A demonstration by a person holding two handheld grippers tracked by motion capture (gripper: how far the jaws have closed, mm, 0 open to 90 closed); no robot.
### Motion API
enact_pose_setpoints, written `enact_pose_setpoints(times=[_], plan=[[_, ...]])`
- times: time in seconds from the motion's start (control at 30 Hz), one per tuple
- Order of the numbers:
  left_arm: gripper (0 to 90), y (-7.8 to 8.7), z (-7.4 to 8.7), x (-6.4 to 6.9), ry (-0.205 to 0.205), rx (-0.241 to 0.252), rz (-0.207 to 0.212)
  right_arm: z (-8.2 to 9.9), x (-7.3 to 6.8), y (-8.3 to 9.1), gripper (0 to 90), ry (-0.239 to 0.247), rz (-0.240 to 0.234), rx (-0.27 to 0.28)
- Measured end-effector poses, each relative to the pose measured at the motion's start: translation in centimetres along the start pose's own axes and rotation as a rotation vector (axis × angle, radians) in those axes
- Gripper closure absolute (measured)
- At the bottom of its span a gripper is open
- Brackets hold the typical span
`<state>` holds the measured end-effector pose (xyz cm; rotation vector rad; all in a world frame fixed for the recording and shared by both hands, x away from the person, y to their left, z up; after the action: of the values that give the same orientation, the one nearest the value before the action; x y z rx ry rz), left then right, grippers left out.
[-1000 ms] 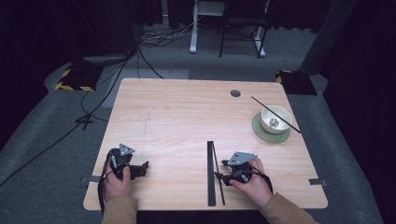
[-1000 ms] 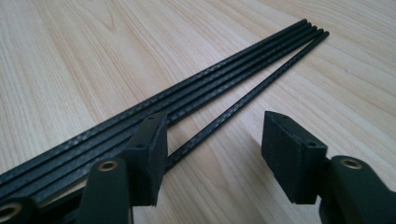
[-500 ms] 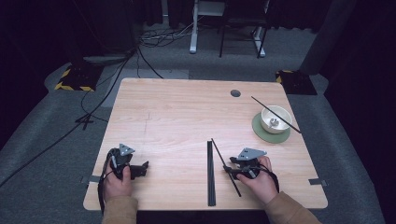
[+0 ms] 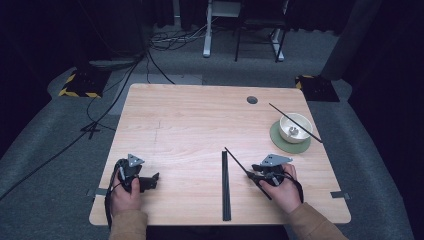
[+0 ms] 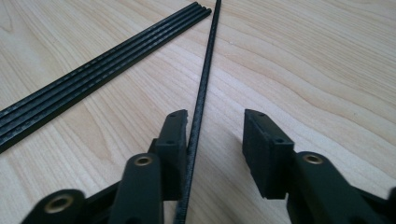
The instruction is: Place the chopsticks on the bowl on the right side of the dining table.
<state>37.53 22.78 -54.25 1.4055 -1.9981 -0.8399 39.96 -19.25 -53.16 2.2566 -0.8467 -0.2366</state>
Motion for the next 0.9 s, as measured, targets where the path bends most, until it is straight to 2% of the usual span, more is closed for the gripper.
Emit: enact_pose_setpoints(times=[0.17, 0.43, 0.7, 0.9], plan=[[0.0, 0.0, 0.0, 0.0, 0.0, 0.0, -0.001, 0.1, 0.13, 0.2, 73.9, -0.008, 0.007, -0.009], [0.0, 0.0, 0.0, 0.0, 0.0, 0.0, 0.0, 0.11, 0.17, 0.22, 75.4, -0.009, 0.009, -0.011], [0.0, 0.0, 0.0, 0.0, 0.0, 0.0, -0.001, 0.14, 0.13, 0.26, 84.1, -0.008, 0.005, -0.01], [0.0, 0.0, 0.0, 0.0, 0.0, 0.0, 0.0, 0.14, 0.12, 0.28, 86.3, -0.011, 0.003, -0.012]])
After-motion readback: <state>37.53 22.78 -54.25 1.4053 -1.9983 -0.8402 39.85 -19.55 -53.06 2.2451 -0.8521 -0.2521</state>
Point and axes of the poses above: each handheld gripper's, and its own axes: y roughly backward along the jaws, z roughly out of its underside, x roughly to its right, the point moved 5 cm from there along -y, roughly forward along the jaws, and after that the axes turned 5 degrees about y, right-handed, at the moved point
